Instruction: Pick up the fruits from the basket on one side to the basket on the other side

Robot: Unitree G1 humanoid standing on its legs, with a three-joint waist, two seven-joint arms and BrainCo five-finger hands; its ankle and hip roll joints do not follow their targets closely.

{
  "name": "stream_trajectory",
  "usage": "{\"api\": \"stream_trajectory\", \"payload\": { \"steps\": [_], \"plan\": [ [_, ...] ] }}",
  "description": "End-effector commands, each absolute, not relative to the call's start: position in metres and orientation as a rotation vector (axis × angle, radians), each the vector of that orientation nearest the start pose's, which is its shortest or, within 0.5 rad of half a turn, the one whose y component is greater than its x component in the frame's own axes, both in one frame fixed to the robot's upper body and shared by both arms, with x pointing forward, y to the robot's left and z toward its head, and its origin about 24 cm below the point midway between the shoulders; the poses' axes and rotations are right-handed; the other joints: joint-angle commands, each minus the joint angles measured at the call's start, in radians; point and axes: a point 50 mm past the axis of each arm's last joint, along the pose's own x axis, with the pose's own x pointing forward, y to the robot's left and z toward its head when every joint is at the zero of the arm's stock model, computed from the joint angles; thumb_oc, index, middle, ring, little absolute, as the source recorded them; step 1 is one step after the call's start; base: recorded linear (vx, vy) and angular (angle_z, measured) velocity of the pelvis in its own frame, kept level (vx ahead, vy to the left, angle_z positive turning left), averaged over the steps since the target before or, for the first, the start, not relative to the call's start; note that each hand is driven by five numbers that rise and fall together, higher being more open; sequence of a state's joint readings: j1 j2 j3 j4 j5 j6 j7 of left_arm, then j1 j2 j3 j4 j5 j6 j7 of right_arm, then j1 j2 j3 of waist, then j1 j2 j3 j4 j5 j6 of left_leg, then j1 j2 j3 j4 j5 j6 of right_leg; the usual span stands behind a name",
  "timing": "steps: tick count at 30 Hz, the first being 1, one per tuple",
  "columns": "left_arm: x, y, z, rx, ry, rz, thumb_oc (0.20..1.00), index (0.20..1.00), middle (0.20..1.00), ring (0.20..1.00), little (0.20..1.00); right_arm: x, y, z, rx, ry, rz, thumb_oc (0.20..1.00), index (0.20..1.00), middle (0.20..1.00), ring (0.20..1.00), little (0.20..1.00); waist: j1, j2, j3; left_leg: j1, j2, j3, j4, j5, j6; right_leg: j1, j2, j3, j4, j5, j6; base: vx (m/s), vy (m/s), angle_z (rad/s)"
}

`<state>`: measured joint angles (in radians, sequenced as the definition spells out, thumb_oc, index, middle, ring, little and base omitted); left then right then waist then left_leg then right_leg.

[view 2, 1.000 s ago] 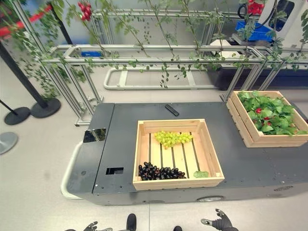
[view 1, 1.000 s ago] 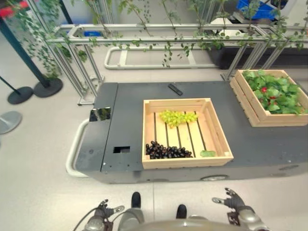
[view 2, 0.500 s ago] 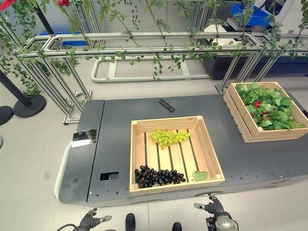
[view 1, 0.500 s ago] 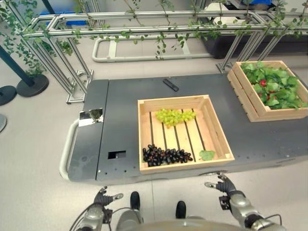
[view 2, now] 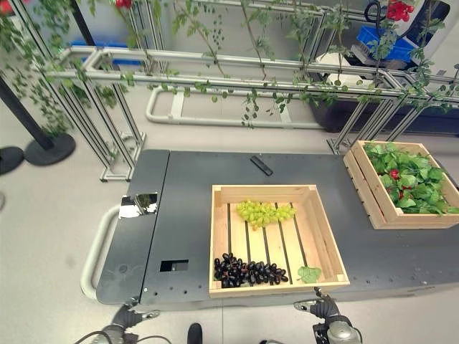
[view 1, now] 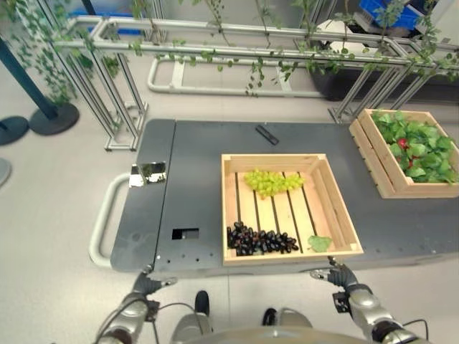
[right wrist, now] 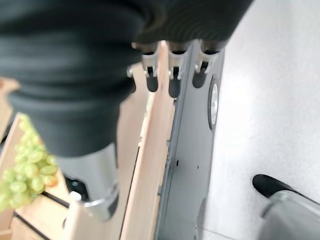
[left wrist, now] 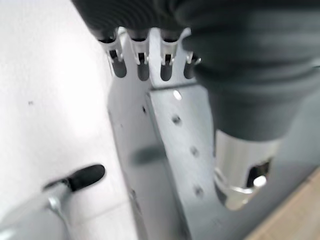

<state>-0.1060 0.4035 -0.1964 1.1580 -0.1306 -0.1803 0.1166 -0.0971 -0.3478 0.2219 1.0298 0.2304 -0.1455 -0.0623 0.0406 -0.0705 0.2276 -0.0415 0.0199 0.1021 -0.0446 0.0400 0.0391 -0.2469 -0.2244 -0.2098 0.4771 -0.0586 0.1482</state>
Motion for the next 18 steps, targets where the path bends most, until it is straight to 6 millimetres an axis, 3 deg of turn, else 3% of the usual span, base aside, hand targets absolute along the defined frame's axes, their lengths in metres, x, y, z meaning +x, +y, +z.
{"api": "stream_trajectory", "payload": {
  "steps": [1,4,6,11,15,18],
  "plan": [
    [0.180,0.296,-0.101,0.460,0.780,0.216,1.000,1.000,1.000,1.000,1.000,0.237,-0.254,-0.065,-0.247,0.509,-0.088,1.000,1.000,1.000,1.000,1.000,-0.026,-0.026,0.045,-0.039,-0.037,-0.042,0.120,-0.080,-0.049,0.075,0.014,0.065,-0.355,0.140,0.039,0.10,-0.081,0.02],
    [0.185,0.296,-0.098,0.486,0.766,0.190,1.000,1.000,1.000,1.000,1.000,0.239,-0.259,-0.058,-0.262,0.474,-0.095,1.000,1.000,1.000,1.000,1.000,-0.037,-0.036,0.045,-0.037,-0.035,-0.053,0.125,-0.083,-0.054,0.077,0.027,0.090,-0.360,0.152,0.053,0.10,-0.092,0.51],
    [0.197,0.294,-0.091,0.582,0.726,0.124,1.000,1.000,1.000,1.000,1.000,0.243,-0.268,-0.045,-0.284,0.416,-0.102,1.000,1.000,1.000,1.000,1.000,-0.039,-0.049,0.041,-0.047,-0.043,-0.066,0.111,-0.074,-0.062,0.106,0.021,0.076,-0.397,0.164,0.053,0.01,-0.094,0.50],
    [0.200,0.296,-0.087,0.597,0.706,0.109,1.000,1.000,1.000,1.000,1.000,0.256,-0.286,-0.011,-0.358,0.305,-0.085,1.000,1.000,1.000,1.000,1.000,-0.031,-0.051,0.036,-0.069,-0.034,-0.072,0.097,-0.062,-0.076,0.120,0.021,0.032,-0.431,0.165,0.052,0.01,-0.077,0.06],
    [0.196,0.302,-0.085,0.611,0.714,0.105,1.000,1.000,1.000,1.000,1.000,0.266,-0.299,0.029,-0.462,0.197,-0.008,1.000,1.000,1.000,1.000,1.000,-0.033,-0.061,0.041,-0.082,-0.025,-0.080,0.091,-0.052,-0.086,0.114,0.025,0.026,-0.418,0.163,0.052,0.02,-0.068,0.00],
    [0.192,0.306,-0.084,0.641,0.717,0.063,1.000,1.000,1.000,1.000,1.000,0.273,-0.313,0.075,-0.634,0.123,0.105,1.000,1.000,1.000,1.000,1.000,-0.033,-0.072,0.050,-0.088,-0.016,-0.089,0.090,-0.050,-0.093,0.110,0.032,0.024,-0.411,0.152,0.048,0.04,-0.066,0.05]
  ]
}}
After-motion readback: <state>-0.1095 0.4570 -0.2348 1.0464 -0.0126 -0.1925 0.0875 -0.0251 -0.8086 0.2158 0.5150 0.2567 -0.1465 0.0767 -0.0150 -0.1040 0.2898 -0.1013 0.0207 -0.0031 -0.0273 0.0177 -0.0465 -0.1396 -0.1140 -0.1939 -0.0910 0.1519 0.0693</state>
